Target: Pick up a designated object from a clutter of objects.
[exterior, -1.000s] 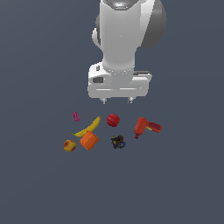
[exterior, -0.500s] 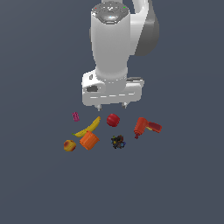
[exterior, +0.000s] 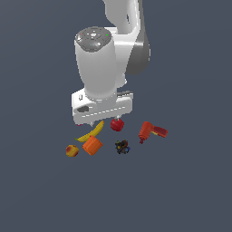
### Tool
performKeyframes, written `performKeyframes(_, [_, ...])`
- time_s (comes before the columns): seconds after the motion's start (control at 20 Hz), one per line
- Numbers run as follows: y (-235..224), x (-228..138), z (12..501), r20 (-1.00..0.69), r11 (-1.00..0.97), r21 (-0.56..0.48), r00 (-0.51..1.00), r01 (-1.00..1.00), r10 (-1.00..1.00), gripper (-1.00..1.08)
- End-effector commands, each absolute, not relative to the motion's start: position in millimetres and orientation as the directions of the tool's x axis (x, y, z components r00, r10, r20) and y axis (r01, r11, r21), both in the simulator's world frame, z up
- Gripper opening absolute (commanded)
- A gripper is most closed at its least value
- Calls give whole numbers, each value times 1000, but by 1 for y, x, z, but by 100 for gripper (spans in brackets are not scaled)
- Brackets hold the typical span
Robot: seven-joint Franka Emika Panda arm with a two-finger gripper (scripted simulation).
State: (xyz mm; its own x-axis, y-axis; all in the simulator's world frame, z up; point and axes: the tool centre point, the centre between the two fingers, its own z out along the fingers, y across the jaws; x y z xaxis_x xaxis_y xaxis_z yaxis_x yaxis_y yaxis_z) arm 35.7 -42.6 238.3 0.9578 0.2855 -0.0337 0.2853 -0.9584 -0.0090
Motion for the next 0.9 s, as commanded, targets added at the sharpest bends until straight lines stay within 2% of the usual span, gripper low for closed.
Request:
performKeyframes(0.0, [-55, 42, 228, -32, -943, -7, 942, 333, 333, 100])
performKeyframes(0.85, [-144, 68, 155, -22, -782, -4, 782, 623, 623, 100])
